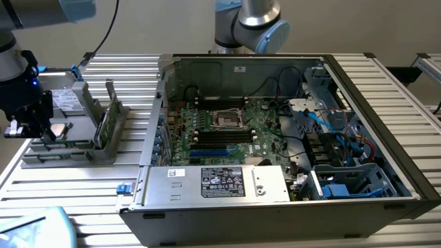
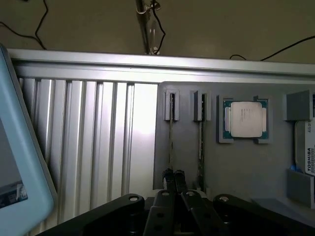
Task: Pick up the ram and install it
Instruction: 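Pick up the ram and move it above insertion slot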
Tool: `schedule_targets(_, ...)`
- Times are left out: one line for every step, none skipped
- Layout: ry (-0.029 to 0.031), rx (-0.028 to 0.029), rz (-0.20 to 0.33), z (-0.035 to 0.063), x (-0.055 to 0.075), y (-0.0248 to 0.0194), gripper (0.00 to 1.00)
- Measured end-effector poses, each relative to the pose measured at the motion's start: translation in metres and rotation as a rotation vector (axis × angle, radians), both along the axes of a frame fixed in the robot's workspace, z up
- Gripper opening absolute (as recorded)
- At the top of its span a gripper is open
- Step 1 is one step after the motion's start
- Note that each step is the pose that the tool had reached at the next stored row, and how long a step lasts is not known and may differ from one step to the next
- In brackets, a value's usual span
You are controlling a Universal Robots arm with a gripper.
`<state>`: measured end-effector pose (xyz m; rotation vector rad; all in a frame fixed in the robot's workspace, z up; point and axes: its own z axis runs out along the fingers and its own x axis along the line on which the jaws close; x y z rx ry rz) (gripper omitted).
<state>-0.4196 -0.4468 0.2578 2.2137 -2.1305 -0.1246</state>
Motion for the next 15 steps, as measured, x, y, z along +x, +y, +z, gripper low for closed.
schedule_targets(0.0,0.0,0.0,0.0,0.0,0.0,0.1)
schedule_targets(0.0,0.0,0.0,0.0,0.0,0.0,0.1)
schedule_targets(0.0,0.0,0.0,0.0,0.0,0.0,0.1)
schedule_targets(0.0001,0.0,0.0,0.0,0.0,0.0,0.1)
schedule_targets(0.0,0.0,0.0,0.0,0.0,0.0,0.1)
schedule_targets(0.0,0.0,0.0,0.0,0.0,0.0,0.1)
schedule_targets(0.0,0.0,0.0,0.0,0.0,0.0,0.1)
schedule_targets(0.0,0.0,0.0,0.0,0.0,0.0,0.1)
schedule_targets(0.0,0.0,0.0,0.0,0.0,0.0,0.11)
schedule_targets(0.0,0.0,0.0,0.0,0.0,0.0,0.17)
schedule_targets(0.0,0.0,0.0,0.0,0.0,0.0,0.24)
schedule_targets(0.0001,0.0,0.0,0.0,0.0,0.0,0.24)
schedule_targets(0.0001,0.0,0.0,0.0,0.0,0.0,0.24)
schedule_targets(0.0,0.0,0.0,0.0,0.0,0.0,0.31)
schedule_targets(0.0001,0.0,0.0,-0.0001,0.0,0.0,0.31)
